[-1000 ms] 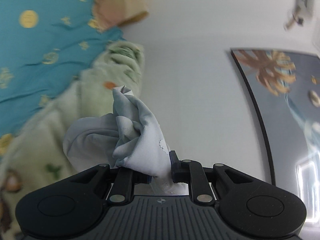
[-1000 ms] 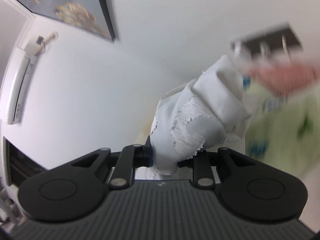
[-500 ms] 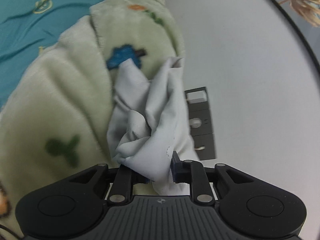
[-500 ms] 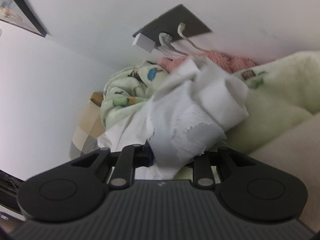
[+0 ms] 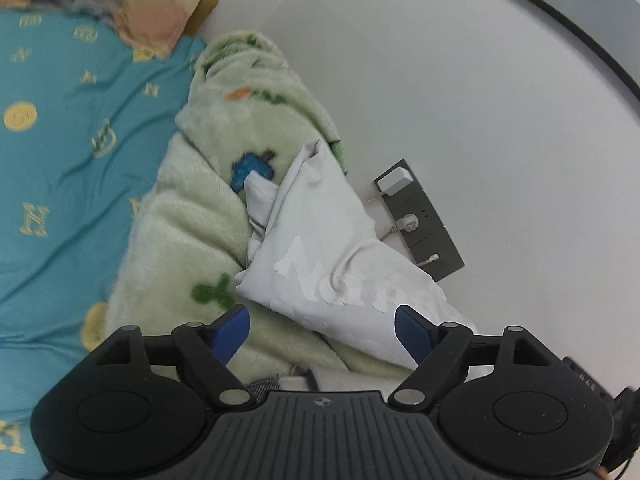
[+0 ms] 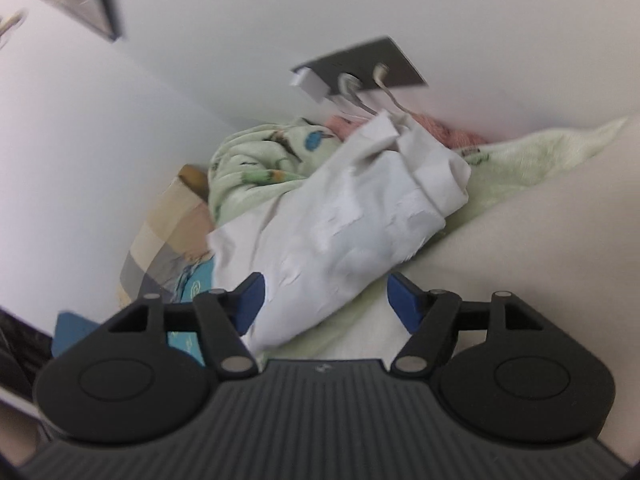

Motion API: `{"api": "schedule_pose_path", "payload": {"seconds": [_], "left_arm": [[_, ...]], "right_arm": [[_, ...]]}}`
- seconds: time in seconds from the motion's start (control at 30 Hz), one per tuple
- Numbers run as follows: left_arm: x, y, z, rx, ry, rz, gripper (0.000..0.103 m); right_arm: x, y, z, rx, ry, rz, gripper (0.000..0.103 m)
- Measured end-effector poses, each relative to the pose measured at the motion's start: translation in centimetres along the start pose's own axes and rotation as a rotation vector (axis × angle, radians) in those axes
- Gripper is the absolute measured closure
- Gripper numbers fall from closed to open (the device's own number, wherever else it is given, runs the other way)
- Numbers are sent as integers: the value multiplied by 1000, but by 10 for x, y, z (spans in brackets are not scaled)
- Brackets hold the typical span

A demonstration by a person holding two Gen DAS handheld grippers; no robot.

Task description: Fold clothes

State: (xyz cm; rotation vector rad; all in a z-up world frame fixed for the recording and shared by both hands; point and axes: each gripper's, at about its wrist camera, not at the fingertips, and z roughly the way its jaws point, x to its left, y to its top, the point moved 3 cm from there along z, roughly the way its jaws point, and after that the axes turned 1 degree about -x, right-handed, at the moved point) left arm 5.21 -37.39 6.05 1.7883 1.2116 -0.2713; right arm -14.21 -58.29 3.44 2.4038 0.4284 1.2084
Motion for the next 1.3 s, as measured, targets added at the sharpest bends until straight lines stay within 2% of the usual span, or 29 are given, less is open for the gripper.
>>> {"api": "schedule_pose_path", "payload": {"seconds": [0.03, 0.2, 0.4, 0.67, 0.83, 1.0, 1.3], "left_arm": [[-6, -4, -15, -12, 7, 32, 20], [-38, -30, -85, -96, 38, 202, 8], [-56, -62, -152, -187, 116, 322, 1], [-71, -104, -217, -304, 193, 440, 0], [-73, -128, -245, -359, 198, 470, 0], [-68, -150, -258, -374, 200, 485, 0], [-62, -154, -264, -372, 225, 506, 0]], "right_arm": [[6, -5, -12, -16, 8, -32, 24], [35, -33, -69, -100, 46, -197, 24], [50, -71, -115, -171, 27, -357, 24], [53, -111, -152, -255, -40, -497, 24], [58, -133, -168, -312, -61, -560, 24], [65, -154, -176, -316, -61, -601, 24], [75, -172, -176, -317, -96, -653, 24]]}}
